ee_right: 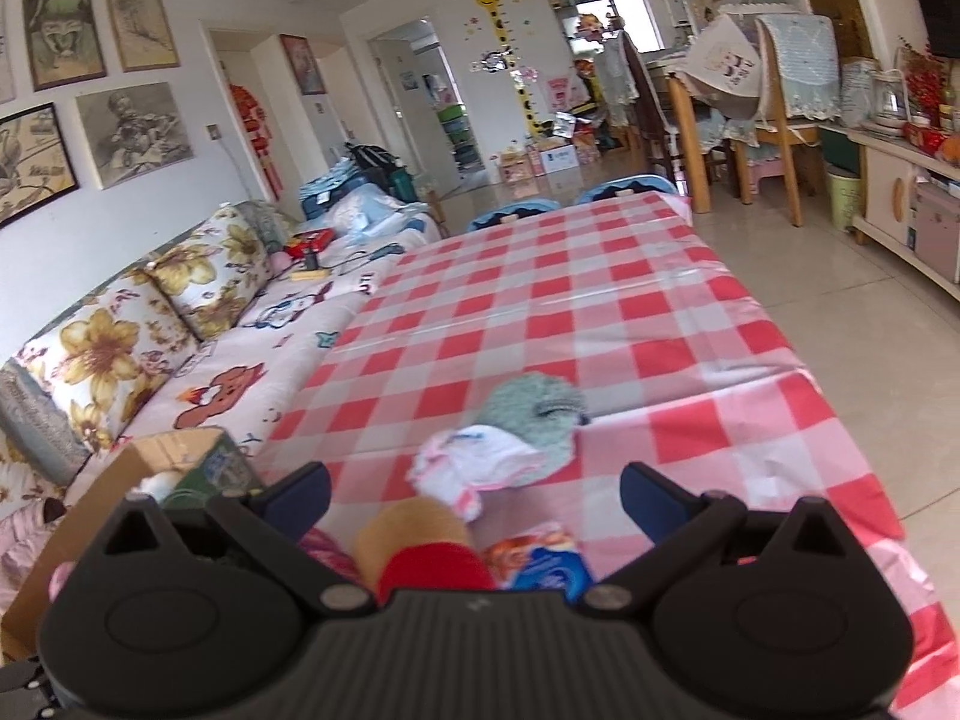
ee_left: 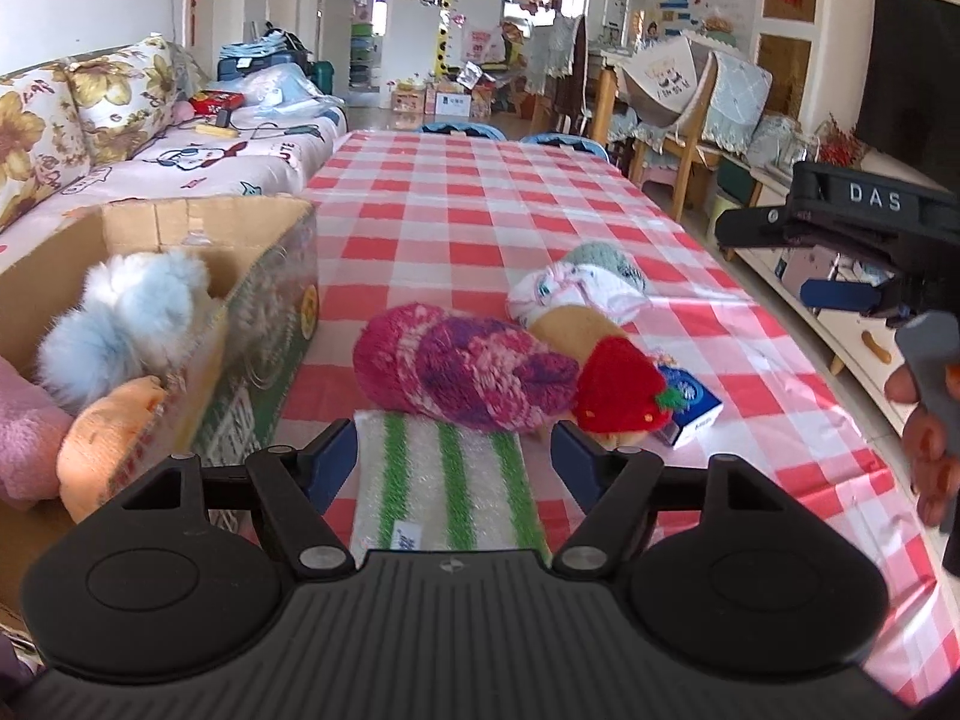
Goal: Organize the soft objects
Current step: 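Move both tools back toward the tissue pack and striped pad, then grasp the blue Vinda tissue pack with the right tool while the left grasps the green-striped pad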
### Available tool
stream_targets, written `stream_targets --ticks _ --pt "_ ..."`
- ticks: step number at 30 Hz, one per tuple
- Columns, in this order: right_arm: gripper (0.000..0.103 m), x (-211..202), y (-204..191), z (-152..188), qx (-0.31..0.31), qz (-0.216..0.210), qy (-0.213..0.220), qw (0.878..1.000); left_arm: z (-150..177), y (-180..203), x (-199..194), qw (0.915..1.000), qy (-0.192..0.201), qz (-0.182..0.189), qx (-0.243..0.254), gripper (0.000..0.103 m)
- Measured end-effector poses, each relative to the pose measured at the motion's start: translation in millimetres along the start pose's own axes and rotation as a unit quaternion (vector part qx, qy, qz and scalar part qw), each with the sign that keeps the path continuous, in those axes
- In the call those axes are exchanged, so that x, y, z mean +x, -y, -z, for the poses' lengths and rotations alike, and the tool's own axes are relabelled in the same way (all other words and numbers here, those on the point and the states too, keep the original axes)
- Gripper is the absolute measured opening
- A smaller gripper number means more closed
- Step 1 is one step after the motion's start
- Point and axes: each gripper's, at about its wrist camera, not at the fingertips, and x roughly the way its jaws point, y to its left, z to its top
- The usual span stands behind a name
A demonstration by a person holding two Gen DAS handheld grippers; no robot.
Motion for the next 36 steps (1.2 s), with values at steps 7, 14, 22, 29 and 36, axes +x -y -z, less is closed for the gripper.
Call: stream_targets --ticks 7,14,22,29,36 --pt "0.102 16 21 5 0.012 0.025 -0.017 0.999 10 8 12 0.9997 -0.022 -0.007 0.01 0.092" --pt "0.102 43 23 22 -0.059 0.048 -0.064 0.995 13 11 24 0.9994 -0.034 0.003 0.005 0.095" --pt "0.102 55 21 39 -0.106 0.017 -0.108 0.988 19 17 36 0.9987 -0.051 0.001 0.002 0.098" --pt "0.102 60 28 41 -0.074 -0.017 -0.124 0.989 24 19 42 0.9982 -0.053 -0.023 0.019 0.101" --pt "0.102 65 28 43 -0.063 -0.05 -0.137 0.987 26 10 50 0.9974 -0.066 -0.029 0.004 0.103"
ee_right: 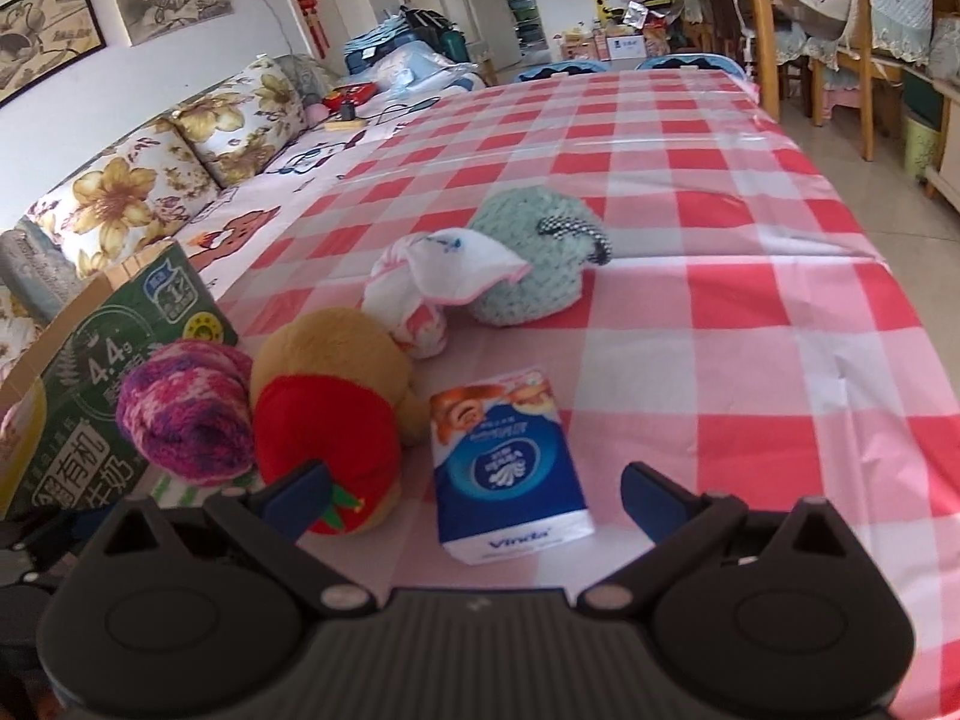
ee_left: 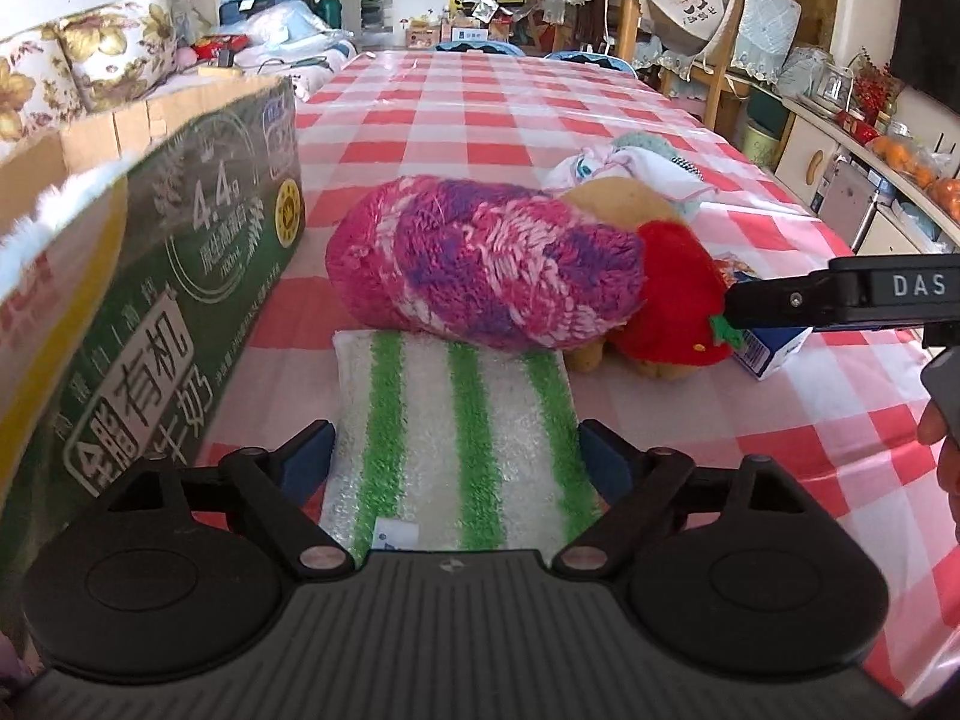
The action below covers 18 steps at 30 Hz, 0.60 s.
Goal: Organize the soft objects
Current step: 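Grasp the blue Vinda tissue pack with the right tool while the left grasps the green-striped pad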
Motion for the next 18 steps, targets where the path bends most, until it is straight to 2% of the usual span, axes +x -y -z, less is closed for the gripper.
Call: stream_targets --ticks 7,12,15,18 --pt "0.102 4 3 1 -0.002 -0.022 0.003 1.0 4 6 -1 1.0 0.002 -0.001 0.001 0.103" --pt "0.102 4 1 4 -0.036 -0.026 -0.009 0.999 3 7 -1 1.0 0.005 -0.002 0.002 0.103" --pt "0.102 8 -7 8 -0.07 -0.005 -0.015 0.997 2 9 -1 1.0 0.007 -0.004 0.002 0.103" --pt "0.099 17 -17 12 -0.107 0.047 -0.021 0.993 3 11 -2 1.0 0.008 -0.005 0.002 0.101"
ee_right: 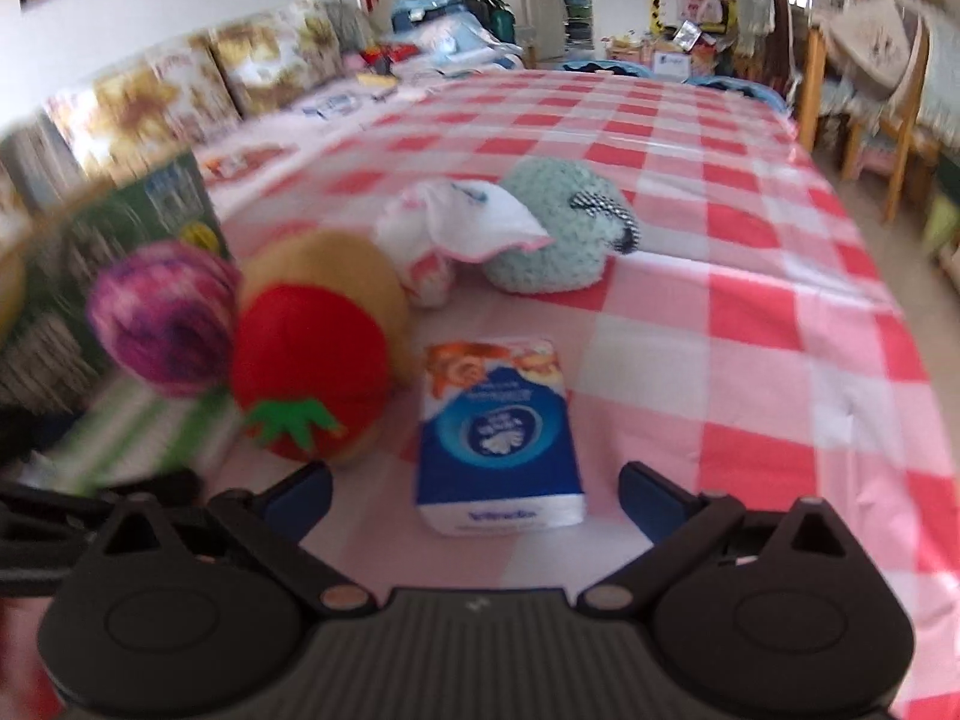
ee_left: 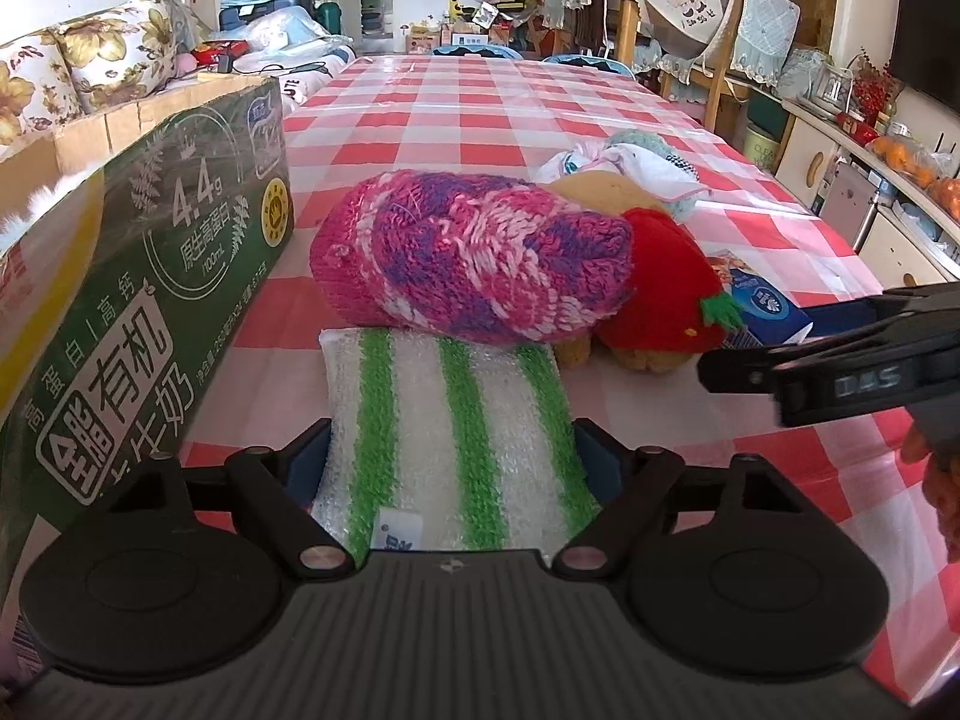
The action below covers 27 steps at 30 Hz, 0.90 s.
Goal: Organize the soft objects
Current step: 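Grasp the blue Vinda tissue pack with the right tool while the left grasps the green-striped pad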
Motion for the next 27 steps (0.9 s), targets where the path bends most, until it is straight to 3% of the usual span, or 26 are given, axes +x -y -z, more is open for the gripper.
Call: stream_targets --ticks 6,11,27 --pt "0.086 4 -2 -2 -0.008 0.026 0.012 1.0 0 1 -1 1.0 0.0 0.002 -0.006 0.097" --pt "0.052 4 3 -9 0.006 0.037 0.015 0.999 -2 0 -2 0.9999 -0.003 0.008 -0.012 0.094" --pt "0.051 -22 -4 -15 0.012 0.066 0.014 0.998 -2 -4 -12 0.9987 -0.003 0.039 -0.032 0.09"
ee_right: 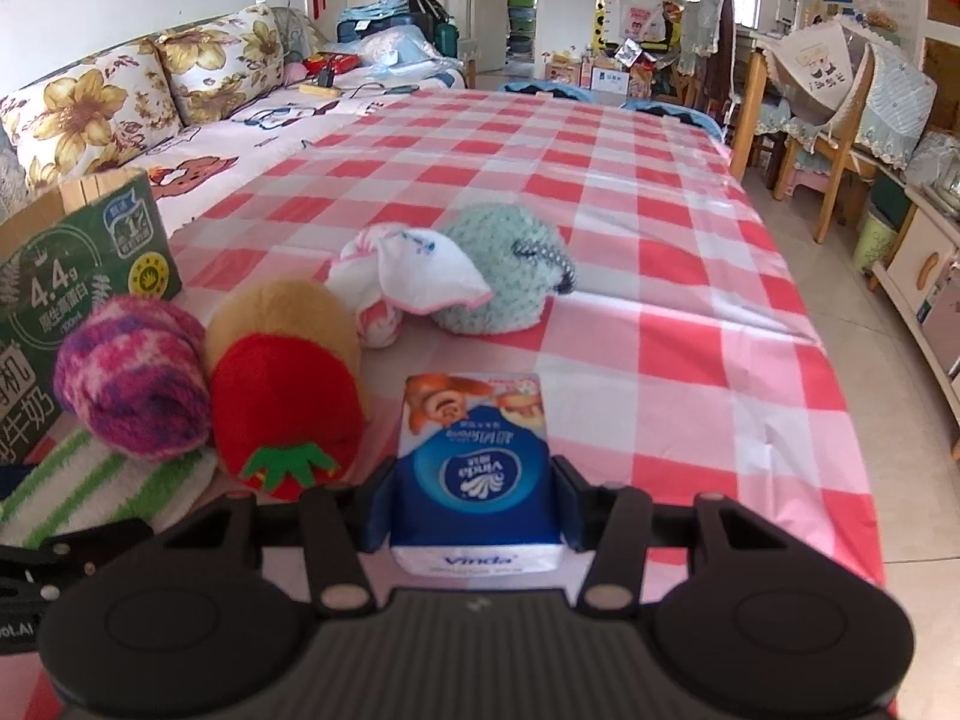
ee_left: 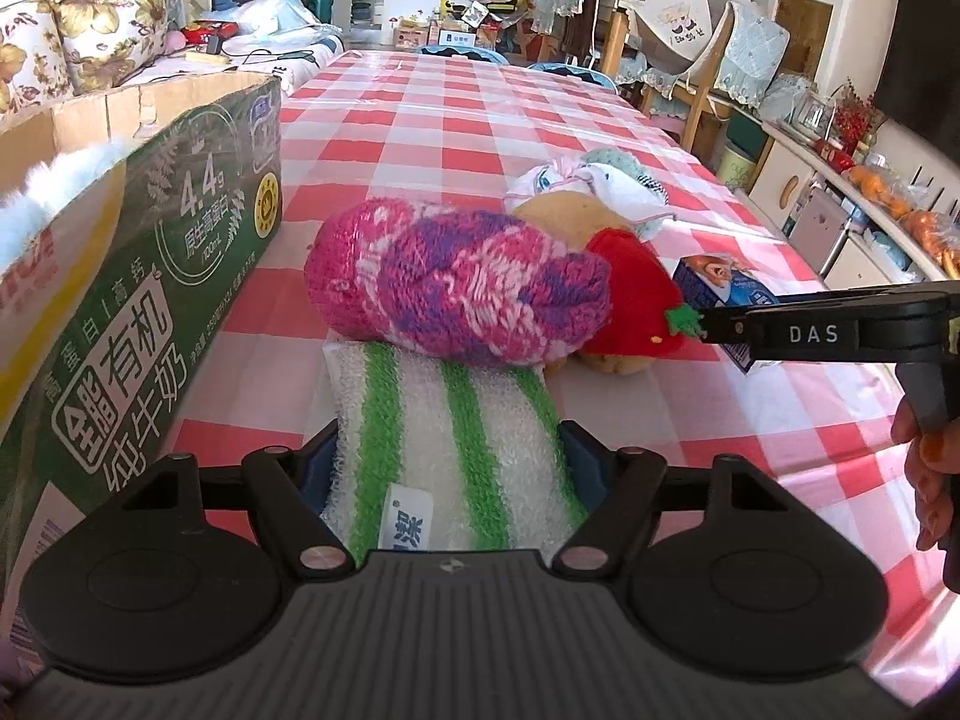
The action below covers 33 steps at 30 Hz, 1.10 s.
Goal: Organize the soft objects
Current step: 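Grasp the blue Vinda tissue pack with the right tool while the left grasps the green-striped pad, then carry the tissue pack and green-striped pad toward the cardboard box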
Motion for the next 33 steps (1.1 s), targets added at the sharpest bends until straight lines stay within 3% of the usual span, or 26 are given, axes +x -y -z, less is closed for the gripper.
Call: stream_targets --ticks 12,19,33 --pt "0.051 -36 -5 -12 0.02 0.0 0.041 0.999 -9 3 -15 0.9991 0.028 0.031 -0.011 0.089" --pt "0.051 -53 -7 -19 0.039 -0.005 0.064 0.997 -17 6 -28 0.9964 0.064 0.055 -0.005 0.09" --pt "0.051 -73 -31 -40 0.061 -0.061 0.111 0.99 -31 -9 -39 0.9918 0.111 0.058 -0.024 0.09"
